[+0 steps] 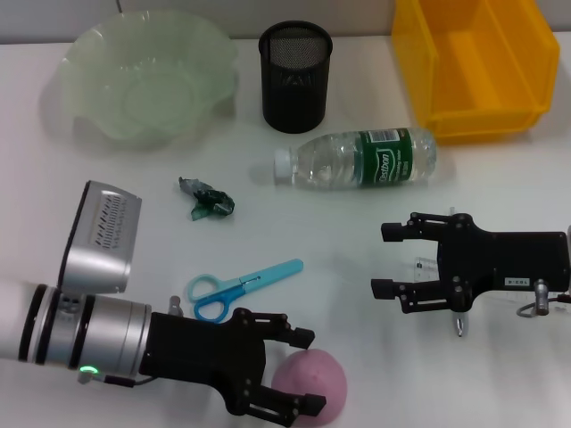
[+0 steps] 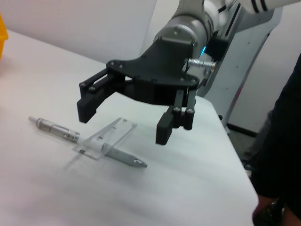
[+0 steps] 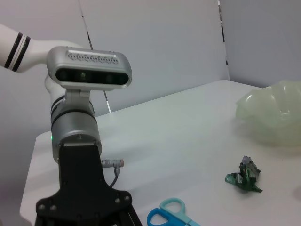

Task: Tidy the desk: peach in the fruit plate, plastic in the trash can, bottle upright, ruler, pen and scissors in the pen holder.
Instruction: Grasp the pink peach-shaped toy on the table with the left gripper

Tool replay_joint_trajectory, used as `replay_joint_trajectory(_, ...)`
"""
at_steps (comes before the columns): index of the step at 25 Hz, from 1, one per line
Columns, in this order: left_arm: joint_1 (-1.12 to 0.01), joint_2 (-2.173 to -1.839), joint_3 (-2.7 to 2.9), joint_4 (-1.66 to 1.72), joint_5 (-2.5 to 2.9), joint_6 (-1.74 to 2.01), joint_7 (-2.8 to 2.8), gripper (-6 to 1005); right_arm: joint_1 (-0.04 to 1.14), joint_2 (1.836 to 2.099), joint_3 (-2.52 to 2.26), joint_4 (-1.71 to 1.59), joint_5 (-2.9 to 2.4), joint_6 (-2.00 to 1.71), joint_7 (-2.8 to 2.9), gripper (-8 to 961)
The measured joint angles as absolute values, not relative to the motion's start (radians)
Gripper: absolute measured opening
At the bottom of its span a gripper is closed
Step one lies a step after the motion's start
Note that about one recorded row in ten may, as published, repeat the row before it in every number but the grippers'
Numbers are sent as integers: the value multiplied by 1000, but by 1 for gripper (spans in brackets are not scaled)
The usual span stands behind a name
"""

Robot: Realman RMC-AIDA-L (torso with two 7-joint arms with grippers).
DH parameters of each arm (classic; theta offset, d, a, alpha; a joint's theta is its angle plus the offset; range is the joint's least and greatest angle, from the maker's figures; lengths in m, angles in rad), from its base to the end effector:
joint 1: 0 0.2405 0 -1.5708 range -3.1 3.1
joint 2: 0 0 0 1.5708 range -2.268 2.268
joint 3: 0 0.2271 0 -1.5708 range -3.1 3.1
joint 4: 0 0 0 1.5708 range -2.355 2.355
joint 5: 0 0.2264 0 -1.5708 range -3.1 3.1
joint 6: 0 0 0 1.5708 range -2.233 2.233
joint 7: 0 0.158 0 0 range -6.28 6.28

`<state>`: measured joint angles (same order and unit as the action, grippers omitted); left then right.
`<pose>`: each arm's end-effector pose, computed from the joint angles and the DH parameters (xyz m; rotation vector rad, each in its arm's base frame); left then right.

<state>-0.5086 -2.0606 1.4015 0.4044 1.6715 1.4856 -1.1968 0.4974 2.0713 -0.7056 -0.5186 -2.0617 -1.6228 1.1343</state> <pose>-0.2407 0.2545 -0.0974 2.9162 0.4655 0.5379 0.2615 0.2947 -0.0272 -2.8741 0.4588 0.6947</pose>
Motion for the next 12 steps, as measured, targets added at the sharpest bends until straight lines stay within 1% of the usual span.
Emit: replay_joint_trajectory(12, -503, -2065, 1404, 402, 1690, 1445, -1194, 847, 499, 2074, -706, -518, -2063, -1622, 1135, 829)
